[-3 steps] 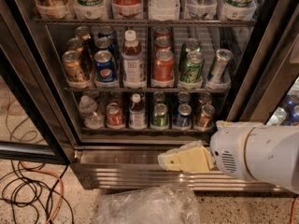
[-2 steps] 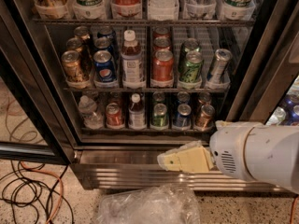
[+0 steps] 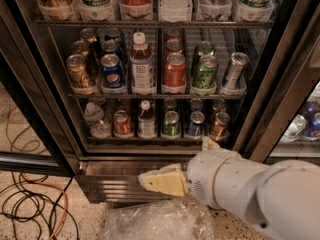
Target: Pick pepsi can from middle shelf of fridge
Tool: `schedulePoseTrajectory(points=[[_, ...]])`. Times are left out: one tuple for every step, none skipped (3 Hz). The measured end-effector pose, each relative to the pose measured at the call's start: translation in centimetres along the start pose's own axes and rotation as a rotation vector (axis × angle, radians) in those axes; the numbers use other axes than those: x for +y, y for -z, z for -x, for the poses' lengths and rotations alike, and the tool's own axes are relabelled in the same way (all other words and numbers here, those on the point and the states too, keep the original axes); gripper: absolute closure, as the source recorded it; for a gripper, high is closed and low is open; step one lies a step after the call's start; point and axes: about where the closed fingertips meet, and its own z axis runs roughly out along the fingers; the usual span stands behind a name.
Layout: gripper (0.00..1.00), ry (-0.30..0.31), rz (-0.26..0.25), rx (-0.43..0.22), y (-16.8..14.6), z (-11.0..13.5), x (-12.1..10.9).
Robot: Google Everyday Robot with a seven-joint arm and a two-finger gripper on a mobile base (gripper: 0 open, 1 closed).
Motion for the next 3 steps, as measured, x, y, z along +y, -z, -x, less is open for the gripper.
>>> schedulePoseTrajectory(points=[[0.0, 0.042, -0.011, -0.051, -1.5, 2.0, 1.8], [0.0, 0.006, -0.035, -0.054, -1.4, 1.5, 1.0], [0.0, -0.012, -0.015, -0.09, -4.6, 2.4, 1.8]])
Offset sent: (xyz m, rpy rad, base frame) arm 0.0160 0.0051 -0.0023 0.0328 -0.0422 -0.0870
